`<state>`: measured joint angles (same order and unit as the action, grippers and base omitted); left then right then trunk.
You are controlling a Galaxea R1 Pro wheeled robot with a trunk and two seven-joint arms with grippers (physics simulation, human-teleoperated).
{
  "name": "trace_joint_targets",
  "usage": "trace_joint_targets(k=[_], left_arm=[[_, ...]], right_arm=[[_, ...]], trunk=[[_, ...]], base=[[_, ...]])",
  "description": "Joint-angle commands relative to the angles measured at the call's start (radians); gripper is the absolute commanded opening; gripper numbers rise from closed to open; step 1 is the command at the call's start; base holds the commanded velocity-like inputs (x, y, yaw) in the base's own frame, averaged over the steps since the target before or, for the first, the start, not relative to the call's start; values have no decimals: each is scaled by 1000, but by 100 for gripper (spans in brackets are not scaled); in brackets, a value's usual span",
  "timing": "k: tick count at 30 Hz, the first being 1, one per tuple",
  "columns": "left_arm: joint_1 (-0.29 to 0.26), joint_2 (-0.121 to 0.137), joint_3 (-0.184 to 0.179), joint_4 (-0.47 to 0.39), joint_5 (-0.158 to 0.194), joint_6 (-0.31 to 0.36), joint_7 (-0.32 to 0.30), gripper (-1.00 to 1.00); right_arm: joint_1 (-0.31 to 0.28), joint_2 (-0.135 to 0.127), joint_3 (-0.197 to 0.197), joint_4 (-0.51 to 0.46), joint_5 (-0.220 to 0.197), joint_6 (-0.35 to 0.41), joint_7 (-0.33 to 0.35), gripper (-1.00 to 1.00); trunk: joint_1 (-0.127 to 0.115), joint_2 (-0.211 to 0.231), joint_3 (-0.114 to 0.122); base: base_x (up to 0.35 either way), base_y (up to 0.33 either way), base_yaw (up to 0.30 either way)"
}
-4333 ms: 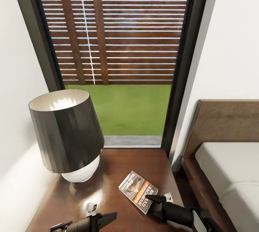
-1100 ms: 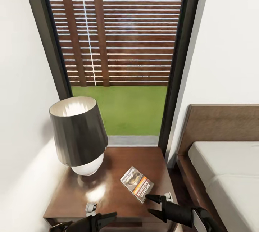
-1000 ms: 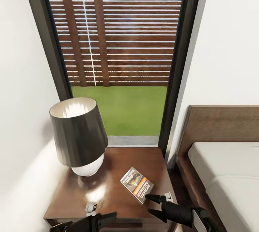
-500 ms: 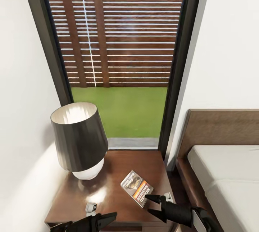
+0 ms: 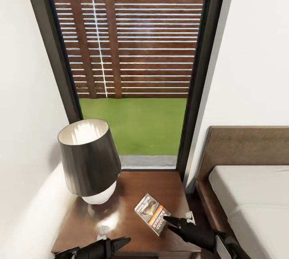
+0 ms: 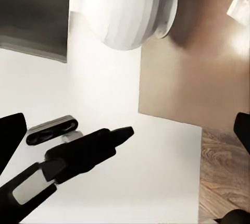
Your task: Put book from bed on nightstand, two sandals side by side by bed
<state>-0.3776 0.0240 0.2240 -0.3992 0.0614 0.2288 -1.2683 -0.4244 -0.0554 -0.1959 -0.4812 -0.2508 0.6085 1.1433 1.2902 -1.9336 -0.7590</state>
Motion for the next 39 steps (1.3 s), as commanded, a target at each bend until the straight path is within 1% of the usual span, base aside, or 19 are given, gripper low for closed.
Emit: trace_joint_targets(k=[1, 2, 3, 5, 6, 9, 11, 14, 18, 22, 24, 25, 27, 30, 32, 34, 35, 37, 39], left_arm=[[0, 2, 2, 1, -3, 10, 13, 100], [0, 3, 2, 2, -5, 9, 19, 100], [0, 10, 2, 3, -11, 9, 28, 100], [0, 17, 2, 4, -18, 8, 36, 100], [1, 23, 2, 4, -31, 4, 50, 100], [1, 26, 2, 6, -45, -3, 79, 100], [2, 28, 2, 9, -65, -15, 146, 100], [2, 28, 1, 27, -83, -36, 212, 100], [2, 27, 1, 75, -109, -96, 258, 100], [2, 27, 1, 100, -136, -137, 270, 100], [2, 27, 1, 113, -155, -151, 275, 100], [2, 28, 2, 120, -165, -155, 286, 100], [2, 29, 3, 133, -173, -161, 314, 100], [2, 29, 2, 156, -179, -178, 365, 100], [2, 27, 2, 200, -182, -219, 443, 100], [2, 26, 2, 233, -183, -249, 495, 100], [2, 26, 2, 255, -183, -270, 525, 100], [2, 26, 2, 306, -184, -313, 575, 100], [3, 27, 2, 341, -184, -342, 600, 100]], right_arm=[[0, -9, 0, 2, -3, -15, 1, 100], [0, -18, 1, 3, -3, -28, 1, 100], [0, -42, 3, 6, -3, -59, 1, 100], [1, -70, 4, 11, -3, -94, 1, 100], [1, -108, 5, 23, -2, -147, 1, 100], [1, -135, 6, 44, -2, -187, 2, 100], [1, -162, 6, 82, -2, -223, 2, 100], [1, -179, 7, 109, -2, -257, 3, 100], [2, -188, 9, 126, -1, -314, 7, 100], [3, -190, 10, 131, 14, -333, 9, 100], [5, -191, 10, 133, 57, -339, 9, 100], [6, -191, 10, 133, 91, -342, 8, 100], [8, -191, 9, 134, 136, -344, 8, 100], [10, -191, 9, 134, 170, -346, 7, 100], [12, -191, 9, 135, 186, -362, 5, 100], [13, -191, 9, 148, 190, -399, 5, 100], [14, -191, 9, 174, 191, -431, 4, 100], [14, -191, 9, 289, 193, -504, 2, 100], [15, -191, 9, 385, 194, -553, 1, 100]], trunk=[[-4, 7, 2], [-8, 14, 5], [-12, 21, 9], [-19, 35, 15], [-23, 42, 18], [-35, 63, 27], [-42, 77, 34], [-54, 98, 43], [-69, 126, 56], [-85, 154, 68], [-92, 168, 74], [-96, 175, 78], [-104, 189, 84], [-115, 210, 93], [-123, 224, 99], [-131, 238, 106], [-134, 245, 109], [-142, 259, 115], [-150, 273, 121]], base=[[0, 0, 0], [0, 0, 0], [0, 0, 0], [0, 0, 0], [0, 0, 0], [0, 0, 0], [0, 0, 0], [0, 0, 0], [0, 0, 0], [0, 0, 0], [0, 0, 0], [0, 0, 0], [0, 0, 0], [0, 0, 0], [0, 0, 0], [0, 0, 0], [0, 0, 0], [0, 0, 0], [0, 0, 0]])
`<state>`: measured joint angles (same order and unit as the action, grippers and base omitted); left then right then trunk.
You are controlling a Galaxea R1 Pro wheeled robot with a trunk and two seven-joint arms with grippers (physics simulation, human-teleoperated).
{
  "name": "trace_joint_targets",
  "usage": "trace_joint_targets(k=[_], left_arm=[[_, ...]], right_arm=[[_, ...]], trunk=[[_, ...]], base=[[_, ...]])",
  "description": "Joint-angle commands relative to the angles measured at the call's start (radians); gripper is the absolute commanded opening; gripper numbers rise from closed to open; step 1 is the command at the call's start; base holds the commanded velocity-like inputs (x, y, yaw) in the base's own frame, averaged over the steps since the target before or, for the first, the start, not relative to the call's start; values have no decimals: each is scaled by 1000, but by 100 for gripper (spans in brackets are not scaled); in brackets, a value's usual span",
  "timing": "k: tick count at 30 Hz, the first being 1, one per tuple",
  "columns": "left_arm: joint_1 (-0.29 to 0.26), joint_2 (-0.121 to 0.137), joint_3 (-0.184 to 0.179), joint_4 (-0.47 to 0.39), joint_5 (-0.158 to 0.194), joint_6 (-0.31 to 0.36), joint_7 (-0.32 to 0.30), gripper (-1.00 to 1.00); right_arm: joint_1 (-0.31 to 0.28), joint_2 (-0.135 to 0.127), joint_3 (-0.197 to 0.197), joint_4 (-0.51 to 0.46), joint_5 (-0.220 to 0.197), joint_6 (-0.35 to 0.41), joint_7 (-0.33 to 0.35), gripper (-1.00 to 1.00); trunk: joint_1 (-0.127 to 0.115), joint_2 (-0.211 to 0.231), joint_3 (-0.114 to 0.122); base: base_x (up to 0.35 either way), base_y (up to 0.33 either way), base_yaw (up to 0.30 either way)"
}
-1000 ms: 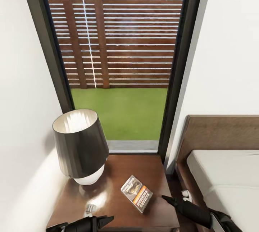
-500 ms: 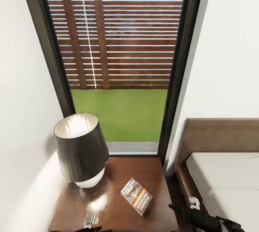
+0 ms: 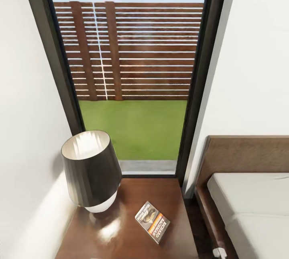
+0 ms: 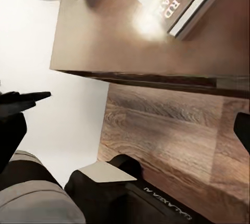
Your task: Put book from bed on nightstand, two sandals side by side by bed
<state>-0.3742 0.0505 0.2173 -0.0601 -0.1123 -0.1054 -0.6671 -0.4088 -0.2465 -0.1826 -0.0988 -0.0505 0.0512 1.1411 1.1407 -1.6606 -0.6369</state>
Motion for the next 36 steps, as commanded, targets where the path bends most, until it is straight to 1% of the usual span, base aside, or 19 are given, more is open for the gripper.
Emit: trace_joint_targets(k=[1, 3, 6, 7, 8, 10, 12, 13, 14, 16, 17, 19, 21, 23, 24, 27, 36], left_arm=[[0, 0, 8, 9, -10, -16, 5, 100], [10, 2, 8, 26, -10, -44, 36, 100], [33, 2, 8, 32, -10, -56, 66, 100], [59, 2, 7, 35, -11, -66, 103, 100], [73, 1, 7, 37, -11, -73, 132, 100], [82, 0, 6, 37, -11, -80, 163, 100], [94, -1, 3, 38, -10, -87, 224, 100], [97, -1, 2, 38, -10, -88, 238, 100], [102, -2, 2, 39, -11, -90, 265, 100], [109, -3, 1, 39, -14, -91, 293, 100], [117, -4, 1, 40, -18, -91, 320, 100], [125, -5, 1, 40, -25, -92, 345, 100], [142, -6, 1, 40, -41, -92, 391, 100], [154, -6, 1, 40, -53, -92, 418, 100], [165, -6, 1, 40, -63, -92, 446, 100], [173, -6, 1, 40, -68, -92, 465, 100], [182, -5, 3, 40, -71, -92, 480, 100]], right_arm=[[-1, 0, -4, 32, -6, -13, 3, 100], [0, 0, -4, 119, -5, -95, -8, 100], [3, 0, -4, 149, -4, -129, -40, 100], [22, 1, -4, 164, -4, -147, -93, 100], [43, 2, -4, 170, -4, -153, -135, 100], [63, 2, -3, 173, -4, -157, -178, 100], [85, 3, -3, 177, -3, -162, -248, 100], [88, 4, -3, 178, -3, -162, -262, 100], [93, 4, -3, 179, -3, -163, -286, 100], [96, 4, -3, 179, -3, -164, -306, 100], [99, 4, -3, 180, -3, -164, -324, 100], [105, 4, -3, 180, -3, -164, -340, 100], [126, 5, -3, 180, -3, -164, -360, 100], [138, 7, -3, 180, -3, -163, -369, 100], [146, 8, -3, 180, -3, -163, -375, 100], [149, 9, -3, 180, -3, -163, -377, 100], [151, 15, -3, 180, -4, -162, -379, 100]], trunk=[[-4, 7, 2], [-12, 21, 9], [-23, 42, 18], [-27, 49, 21], [-31, 56, 24], [-39, 70, 31], [-46, 84, 37], [-50, 91, 40], [-54, 98, 43], [-62, 112, 49], [-65, 119, 53], [-73, 133, 59], [-81, 147, 65], [-88, 161, 71], [-92, 168, 75], [-104, 189, 84], [-104, 189, 84]], base=[[0, 0, 0], [0, 0, 0], [0, 0, 0], [0, 0, 0], [0, 0, 0], [0, 0, 0], [0, 0, 0], [0, 0, 0], [0, 0, 0], [0, 0, 0], [0, 0, 0], [0, 0, 0], [0, 0, 0], [0, 0, 0], [0, 0, 0], [0, 0, 0], [0, 0, 0]])
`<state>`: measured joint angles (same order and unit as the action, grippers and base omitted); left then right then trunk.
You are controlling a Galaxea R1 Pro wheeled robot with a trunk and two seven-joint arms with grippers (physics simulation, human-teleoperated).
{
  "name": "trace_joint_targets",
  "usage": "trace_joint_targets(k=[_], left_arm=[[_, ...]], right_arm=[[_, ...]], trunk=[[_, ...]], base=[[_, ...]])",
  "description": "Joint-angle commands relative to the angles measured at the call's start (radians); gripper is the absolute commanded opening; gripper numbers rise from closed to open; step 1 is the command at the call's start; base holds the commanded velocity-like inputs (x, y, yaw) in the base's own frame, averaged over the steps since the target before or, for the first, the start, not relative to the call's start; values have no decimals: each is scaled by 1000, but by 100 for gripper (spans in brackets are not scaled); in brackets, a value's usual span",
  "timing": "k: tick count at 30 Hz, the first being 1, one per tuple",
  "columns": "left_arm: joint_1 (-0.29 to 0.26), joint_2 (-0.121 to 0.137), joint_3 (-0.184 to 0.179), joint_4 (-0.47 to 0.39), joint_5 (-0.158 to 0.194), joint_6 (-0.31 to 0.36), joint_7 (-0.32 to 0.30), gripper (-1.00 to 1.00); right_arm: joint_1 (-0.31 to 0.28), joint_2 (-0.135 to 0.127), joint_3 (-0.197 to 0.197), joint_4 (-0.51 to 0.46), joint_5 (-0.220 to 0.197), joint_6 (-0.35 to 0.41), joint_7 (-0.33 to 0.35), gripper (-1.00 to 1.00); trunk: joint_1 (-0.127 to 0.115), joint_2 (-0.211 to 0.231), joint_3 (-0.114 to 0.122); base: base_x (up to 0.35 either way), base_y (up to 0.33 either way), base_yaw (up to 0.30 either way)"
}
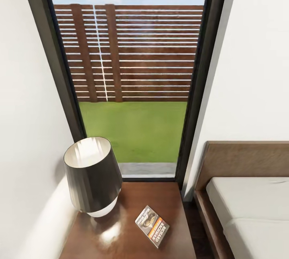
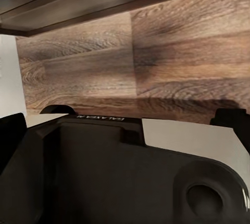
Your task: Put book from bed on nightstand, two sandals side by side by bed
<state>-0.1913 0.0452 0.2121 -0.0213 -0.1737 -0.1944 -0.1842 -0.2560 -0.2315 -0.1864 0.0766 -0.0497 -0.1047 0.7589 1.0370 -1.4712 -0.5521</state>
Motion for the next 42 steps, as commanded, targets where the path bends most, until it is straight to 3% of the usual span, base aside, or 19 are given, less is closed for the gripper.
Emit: trace_joint_targets(k=[1, 17, 27, 42], left_arm=[[-1, 0, 9, 1, -10, -4, -2, 100], [0, 1, 10, 0, -10, -4, -3, 100], [0, 1, 10, 0, -10, -4, -3, 100], [0, 1, 9, 0, -10, -4, -3, 100]], right_arm=[[-2, 0, 1, 5, -5, -6, 3, 100], [-2, 2, 1, 5, -6, -6, 3, 100], [-2, 61, -1, 5, -6, -6, 3, 100], [-2, 66, -1, 4, -6, -6, 3, 100]], trunk=[[0, -1, -1], [0, -1, -1], [0, -1, -1], [0, -1, -1]], base=[[0, 0, 0], [0, 0, 0], [0, 0, 0], [0, 0, 0]])
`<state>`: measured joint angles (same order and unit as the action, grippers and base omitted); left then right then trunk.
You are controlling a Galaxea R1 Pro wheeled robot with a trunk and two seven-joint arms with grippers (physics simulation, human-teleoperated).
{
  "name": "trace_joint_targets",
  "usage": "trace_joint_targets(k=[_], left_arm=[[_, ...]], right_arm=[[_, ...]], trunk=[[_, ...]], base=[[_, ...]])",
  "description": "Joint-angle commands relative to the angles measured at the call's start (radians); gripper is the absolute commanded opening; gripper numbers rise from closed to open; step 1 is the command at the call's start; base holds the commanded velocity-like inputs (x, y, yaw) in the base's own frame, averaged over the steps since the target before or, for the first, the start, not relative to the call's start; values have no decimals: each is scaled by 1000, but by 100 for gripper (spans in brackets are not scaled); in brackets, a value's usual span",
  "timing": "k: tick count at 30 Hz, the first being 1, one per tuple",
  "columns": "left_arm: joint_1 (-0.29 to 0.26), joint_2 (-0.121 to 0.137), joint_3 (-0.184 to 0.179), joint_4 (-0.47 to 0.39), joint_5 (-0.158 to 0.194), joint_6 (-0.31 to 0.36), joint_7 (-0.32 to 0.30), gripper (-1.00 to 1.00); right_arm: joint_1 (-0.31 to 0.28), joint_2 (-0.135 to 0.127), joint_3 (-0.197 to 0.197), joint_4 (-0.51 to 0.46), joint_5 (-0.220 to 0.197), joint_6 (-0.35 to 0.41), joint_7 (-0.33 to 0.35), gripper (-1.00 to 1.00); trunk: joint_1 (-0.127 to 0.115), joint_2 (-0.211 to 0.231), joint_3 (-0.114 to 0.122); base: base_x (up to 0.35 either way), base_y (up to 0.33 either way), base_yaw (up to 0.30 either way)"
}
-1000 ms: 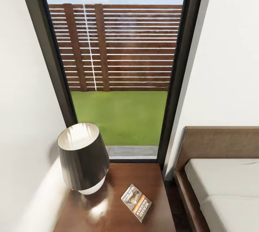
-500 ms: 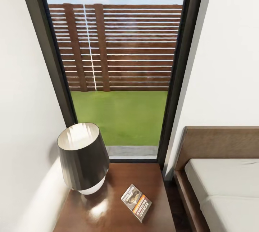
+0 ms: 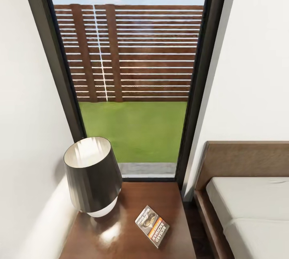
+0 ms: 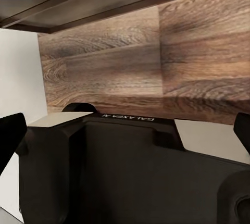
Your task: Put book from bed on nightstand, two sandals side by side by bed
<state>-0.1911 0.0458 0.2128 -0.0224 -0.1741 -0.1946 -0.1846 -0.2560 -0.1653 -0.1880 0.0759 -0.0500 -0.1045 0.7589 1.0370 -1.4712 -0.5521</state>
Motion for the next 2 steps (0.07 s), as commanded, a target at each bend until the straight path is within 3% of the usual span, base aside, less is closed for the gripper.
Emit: trace_joint_targets(k=[1, 2], left_arm=[[-1, 0, 9, 1, -10, -3, -3, 100], [-1, 0, 9, 1, -10, -4, -3, 100]], right_arm=[[-2, 0, 1, 5, -5, -6, 3, 100], [-2, 0, 1, 5, -5, -6, 3, 100]], trunk=[[0, -1, -1], [0, -1, -1]], base=[[0, 0, 0], [0, 0, 0]])
